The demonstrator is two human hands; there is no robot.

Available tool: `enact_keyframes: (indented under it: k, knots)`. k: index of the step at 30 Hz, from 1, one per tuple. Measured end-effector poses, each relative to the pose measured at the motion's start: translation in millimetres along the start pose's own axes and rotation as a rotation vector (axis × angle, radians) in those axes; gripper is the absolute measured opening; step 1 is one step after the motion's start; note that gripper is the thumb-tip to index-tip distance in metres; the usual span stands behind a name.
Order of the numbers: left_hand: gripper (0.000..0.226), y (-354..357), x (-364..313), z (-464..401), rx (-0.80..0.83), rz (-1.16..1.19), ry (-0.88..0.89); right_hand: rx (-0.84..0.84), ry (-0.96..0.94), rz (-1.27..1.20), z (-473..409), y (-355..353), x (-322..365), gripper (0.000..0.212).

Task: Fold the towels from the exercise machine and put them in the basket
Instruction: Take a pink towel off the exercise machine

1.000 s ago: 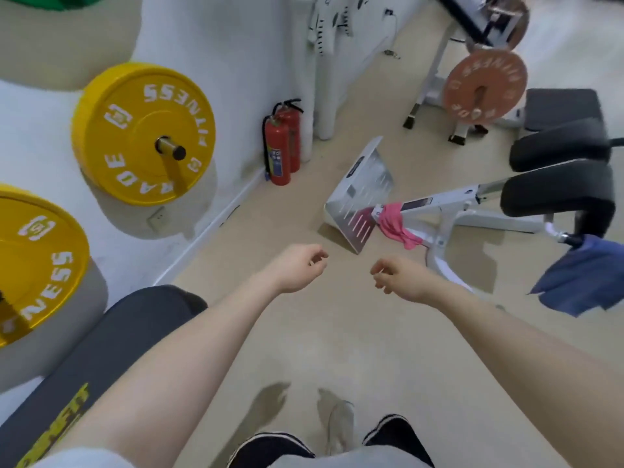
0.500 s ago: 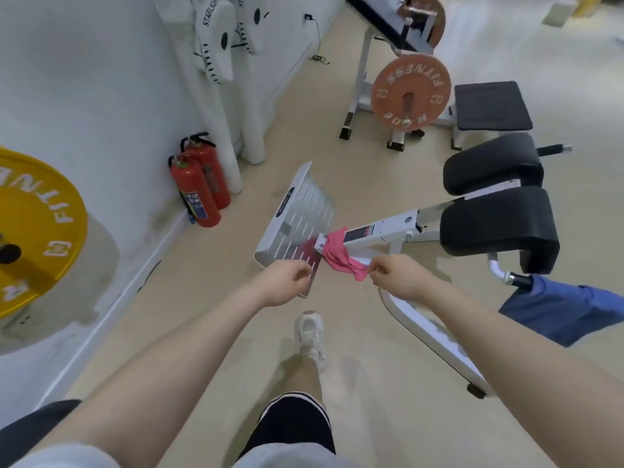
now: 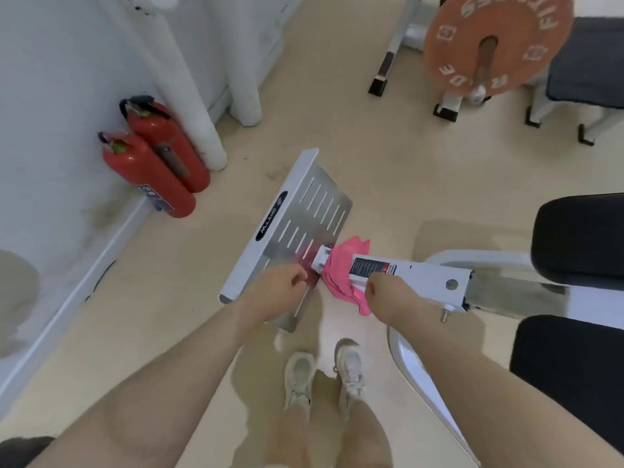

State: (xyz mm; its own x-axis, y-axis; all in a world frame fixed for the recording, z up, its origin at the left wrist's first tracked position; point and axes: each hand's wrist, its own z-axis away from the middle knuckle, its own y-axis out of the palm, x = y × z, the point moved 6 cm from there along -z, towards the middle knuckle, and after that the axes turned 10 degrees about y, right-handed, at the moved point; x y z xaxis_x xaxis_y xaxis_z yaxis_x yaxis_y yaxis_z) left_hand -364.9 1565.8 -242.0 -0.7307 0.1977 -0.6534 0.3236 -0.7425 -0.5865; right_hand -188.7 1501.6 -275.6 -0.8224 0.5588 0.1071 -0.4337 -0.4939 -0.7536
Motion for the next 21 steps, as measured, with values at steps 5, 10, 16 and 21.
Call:
enact_keyframes:
  k: [5,10,16,21]
  knots:
    - [0.026,56,92,-119,0.051,0.041,-0.124,0.104,0.049,0.097,-148,84,-11,0.01]
    - [0.026,141,196,-213,0.092,0.053,-0.245,0.074,-0.08,0.383,-260,179,-9,0.025]
    - [0.022,219,272,-293,0.02,0.077,-0.231,-0.104,0.005,0.36,-370,258,-20,0.039]
    - [0.023,241,286,-319,-0.076,0.098,-0.164,-0.339,-0.018,0.452,-408,281,-11,0.034]
